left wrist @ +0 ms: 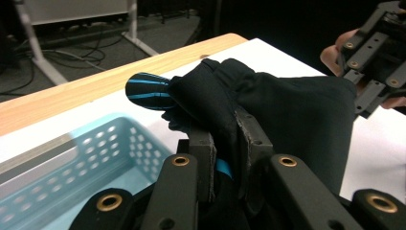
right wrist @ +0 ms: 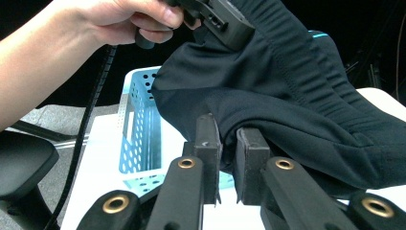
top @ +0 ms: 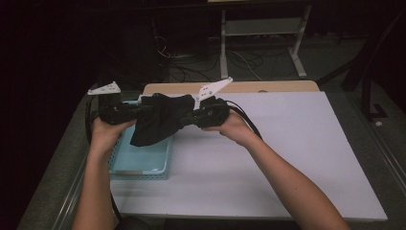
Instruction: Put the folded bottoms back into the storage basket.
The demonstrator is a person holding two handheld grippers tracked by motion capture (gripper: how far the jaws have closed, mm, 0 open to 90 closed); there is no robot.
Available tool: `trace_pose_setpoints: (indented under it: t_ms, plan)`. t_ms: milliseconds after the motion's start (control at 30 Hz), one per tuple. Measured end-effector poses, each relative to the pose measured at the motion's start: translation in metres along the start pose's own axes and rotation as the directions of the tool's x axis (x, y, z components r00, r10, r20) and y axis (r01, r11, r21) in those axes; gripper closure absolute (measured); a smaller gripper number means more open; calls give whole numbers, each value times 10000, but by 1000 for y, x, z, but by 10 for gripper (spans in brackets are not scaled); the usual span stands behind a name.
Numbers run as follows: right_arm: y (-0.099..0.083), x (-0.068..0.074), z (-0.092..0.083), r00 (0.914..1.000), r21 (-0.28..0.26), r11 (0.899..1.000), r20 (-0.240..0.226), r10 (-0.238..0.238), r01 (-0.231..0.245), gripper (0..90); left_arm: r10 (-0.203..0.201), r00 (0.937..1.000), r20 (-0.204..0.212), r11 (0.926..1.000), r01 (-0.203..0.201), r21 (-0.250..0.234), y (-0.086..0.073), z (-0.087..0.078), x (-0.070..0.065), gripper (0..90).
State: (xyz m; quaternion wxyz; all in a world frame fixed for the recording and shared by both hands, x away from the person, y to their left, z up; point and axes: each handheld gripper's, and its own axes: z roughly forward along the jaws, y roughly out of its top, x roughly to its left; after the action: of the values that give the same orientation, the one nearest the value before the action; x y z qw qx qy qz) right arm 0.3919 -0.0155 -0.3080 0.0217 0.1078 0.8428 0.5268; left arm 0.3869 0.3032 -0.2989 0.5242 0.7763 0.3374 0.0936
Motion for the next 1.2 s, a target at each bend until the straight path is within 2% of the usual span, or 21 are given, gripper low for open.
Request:
trace_pose_setpoints:
  t_ms: [400, 700, 867, 1200]
  plan:
    - [8, -1, 39, 9995, 247, 9997, -291, 78, -71, 810, -405, 9958, -818, 9992, 404, -25, -13, -20, 22, 791]
    - [10, -6, 66, 9994, 564, 9983, -278, 184, -168, 810, -690, 9863, -1499, 9976, 692, -40, -24, -31, 38, 792]
    - [6, -6, 82, 9991, 870, 9959, -303, 280, -253, 810, -912, 9814, -1690, 9955, 941, 95, -32, -30, 46, 792]
    - [-9, -7, 109, 9978, 1486, 9878, -382, 534, -472, 808, -1188, 9707, -2088, 9878, 1368, 743, -48, -19, 59, 794]
